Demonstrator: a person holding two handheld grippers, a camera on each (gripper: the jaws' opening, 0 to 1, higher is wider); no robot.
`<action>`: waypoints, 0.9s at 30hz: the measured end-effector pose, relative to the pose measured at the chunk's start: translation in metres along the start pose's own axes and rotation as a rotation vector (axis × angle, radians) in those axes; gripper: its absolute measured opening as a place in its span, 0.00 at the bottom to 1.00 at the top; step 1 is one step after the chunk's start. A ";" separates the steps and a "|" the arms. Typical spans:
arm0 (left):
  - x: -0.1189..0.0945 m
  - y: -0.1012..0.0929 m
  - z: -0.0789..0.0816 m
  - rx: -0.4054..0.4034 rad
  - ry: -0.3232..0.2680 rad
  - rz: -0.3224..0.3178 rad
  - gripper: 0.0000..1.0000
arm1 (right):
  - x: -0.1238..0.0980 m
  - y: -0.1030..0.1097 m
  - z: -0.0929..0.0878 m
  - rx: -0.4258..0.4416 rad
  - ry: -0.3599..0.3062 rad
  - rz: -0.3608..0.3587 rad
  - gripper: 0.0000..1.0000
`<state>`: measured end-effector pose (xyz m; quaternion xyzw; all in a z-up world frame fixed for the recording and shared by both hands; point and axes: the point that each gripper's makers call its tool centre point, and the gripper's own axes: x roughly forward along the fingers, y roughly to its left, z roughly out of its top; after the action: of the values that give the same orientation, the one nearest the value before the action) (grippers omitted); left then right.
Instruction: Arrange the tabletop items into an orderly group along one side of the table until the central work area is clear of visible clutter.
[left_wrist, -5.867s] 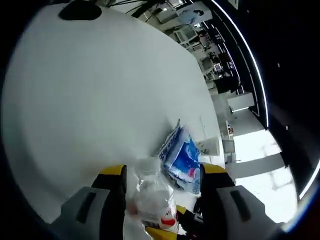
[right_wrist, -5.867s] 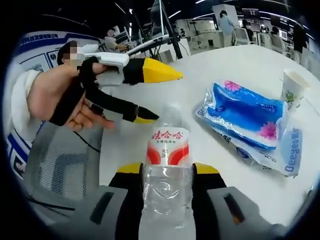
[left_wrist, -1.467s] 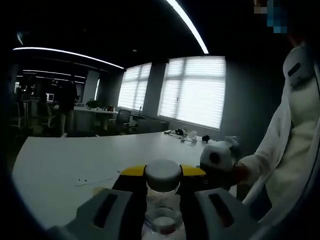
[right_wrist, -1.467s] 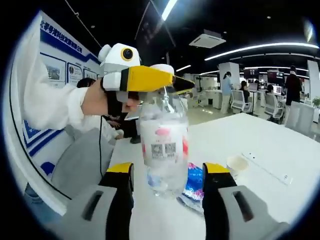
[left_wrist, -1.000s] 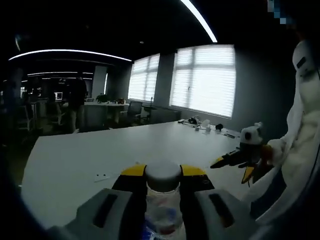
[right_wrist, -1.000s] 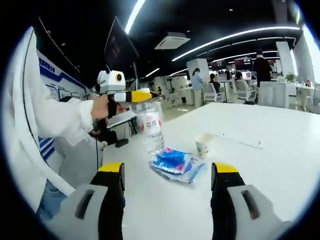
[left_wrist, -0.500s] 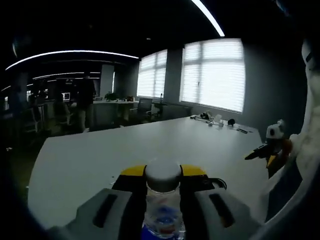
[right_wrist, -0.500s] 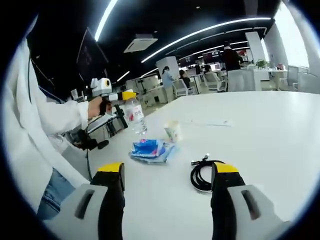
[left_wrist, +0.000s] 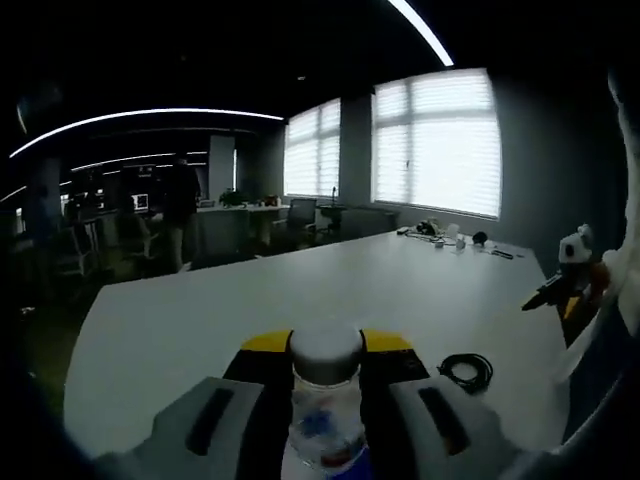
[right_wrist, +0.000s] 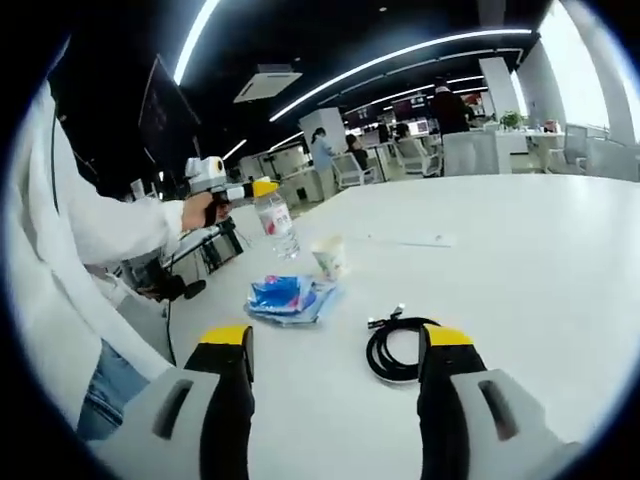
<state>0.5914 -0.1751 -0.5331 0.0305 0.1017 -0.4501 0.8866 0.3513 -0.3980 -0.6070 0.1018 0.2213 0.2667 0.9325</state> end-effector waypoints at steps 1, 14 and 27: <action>0.002 0.003 -0.002 0.005 0.003 0.003 0.23 | 0.000 -0.001 0.000 0.002 0.000 0.001 0.64; 0.022 0.048 -0.018 -0.036 -0.011 0.062 0.23 | 0.005 -0.019 0.002 0.062 -0.005 -0.022 0.62; 0.040 0.036 -0.057 0.051 0.101 -0.037 0.23 | 0.002 -0.030 -0.005 0.093 0.011 -0.067 0.62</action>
<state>0.6340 -0.1769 -0.5988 0.0740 0.1351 -0.4666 0.8709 0.3642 -0.4213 -0.6215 0.1361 0.2417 0.2254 0.9340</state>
